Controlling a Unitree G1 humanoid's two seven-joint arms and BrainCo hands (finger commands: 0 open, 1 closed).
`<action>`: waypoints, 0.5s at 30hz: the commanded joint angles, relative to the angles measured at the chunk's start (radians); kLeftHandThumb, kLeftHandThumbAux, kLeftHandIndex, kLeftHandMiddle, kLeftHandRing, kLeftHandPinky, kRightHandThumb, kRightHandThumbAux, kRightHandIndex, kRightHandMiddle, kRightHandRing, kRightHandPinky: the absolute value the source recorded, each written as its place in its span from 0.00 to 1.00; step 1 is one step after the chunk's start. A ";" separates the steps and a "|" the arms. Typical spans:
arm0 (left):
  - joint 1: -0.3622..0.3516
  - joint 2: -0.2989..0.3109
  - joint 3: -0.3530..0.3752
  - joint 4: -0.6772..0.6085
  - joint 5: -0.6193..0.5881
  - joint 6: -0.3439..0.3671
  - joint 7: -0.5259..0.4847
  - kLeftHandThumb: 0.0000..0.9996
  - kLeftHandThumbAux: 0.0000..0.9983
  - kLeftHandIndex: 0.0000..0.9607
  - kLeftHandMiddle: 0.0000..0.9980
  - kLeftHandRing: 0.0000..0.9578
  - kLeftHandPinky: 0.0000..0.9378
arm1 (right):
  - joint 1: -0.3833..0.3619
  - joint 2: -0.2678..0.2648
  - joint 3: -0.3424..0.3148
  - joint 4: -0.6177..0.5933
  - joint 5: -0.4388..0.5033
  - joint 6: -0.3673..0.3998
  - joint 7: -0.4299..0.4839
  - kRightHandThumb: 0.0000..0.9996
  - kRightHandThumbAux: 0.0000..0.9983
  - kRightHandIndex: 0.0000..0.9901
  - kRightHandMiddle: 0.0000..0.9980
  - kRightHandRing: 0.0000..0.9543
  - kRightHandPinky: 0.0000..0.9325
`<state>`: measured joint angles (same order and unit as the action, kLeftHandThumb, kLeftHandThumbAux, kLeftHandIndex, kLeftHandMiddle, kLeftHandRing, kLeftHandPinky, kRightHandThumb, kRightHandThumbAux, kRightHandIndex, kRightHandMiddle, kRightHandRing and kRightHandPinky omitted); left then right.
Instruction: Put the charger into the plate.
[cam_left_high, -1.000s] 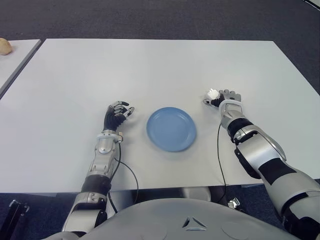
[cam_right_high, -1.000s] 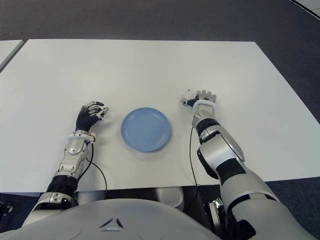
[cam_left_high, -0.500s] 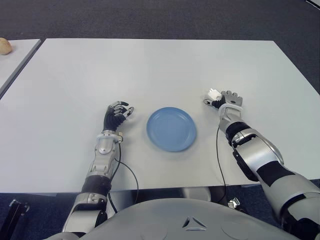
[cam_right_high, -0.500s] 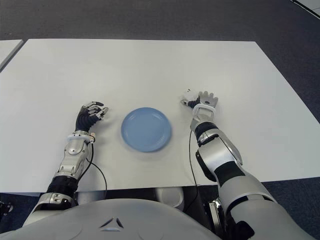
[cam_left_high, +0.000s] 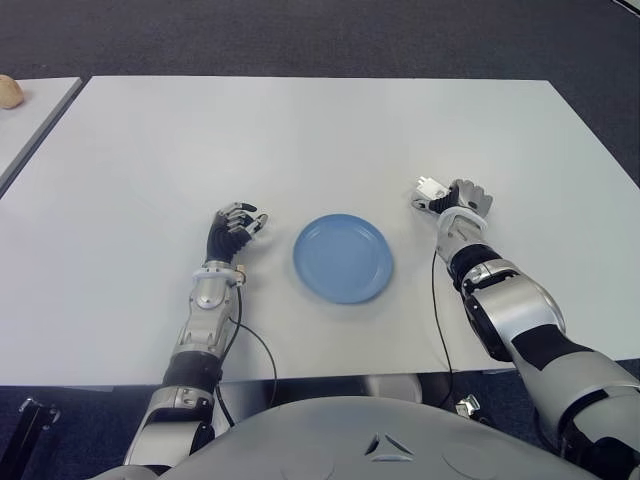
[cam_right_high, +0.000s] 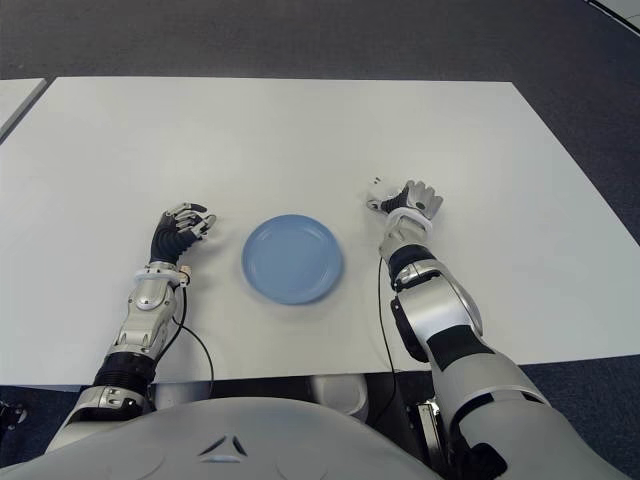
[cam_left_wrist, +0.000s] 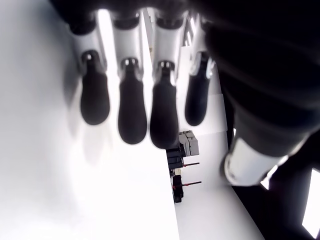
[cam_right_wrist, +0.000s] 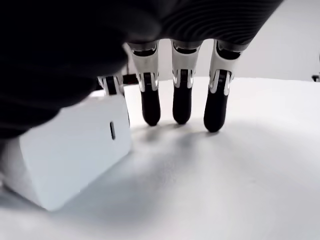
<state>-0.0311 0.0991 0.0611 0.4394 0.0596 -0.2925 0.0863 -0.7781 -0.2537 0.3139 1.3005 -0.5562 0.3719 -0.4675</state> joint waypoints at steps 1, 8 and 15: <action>0.011 -0.004 0.003 0.013 0.004 0.013 0.007 0.71 0.72 0.45 0.64 0.65 0.65 | 0.079 0.031 -0.055 0.039 0.067 0.006 0.016 0.83 0.68 0.41 0.56 0.76 0.82; 0.008 -0.005 0.004 0.013 0.005 0.015 0.010 0.71 0.72 0.45 0.64 0.65 0.66 | 0.076 0.033 -0.097 0.038 0.091 -0.015 -0.005 0.84 0.69 0.41 0.56 0.81 0.86; 0.007 -0.007 0.005 0.016 0.004 0.013 0.013 0.71 0.72 0.45 0.64 0.66 0.66 | 0.074 0.033 -0.129 0.033 0.103 -0.045 -0.034 0.71 0.72 0.44 0.80 0.86 0.91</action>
<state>-0.0312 0.0990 0.0639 0.4397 0.0596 -0.2926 0.0901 -0.7796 -0.2535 0.2071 1.2958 -0.5020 0.3199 -0.5355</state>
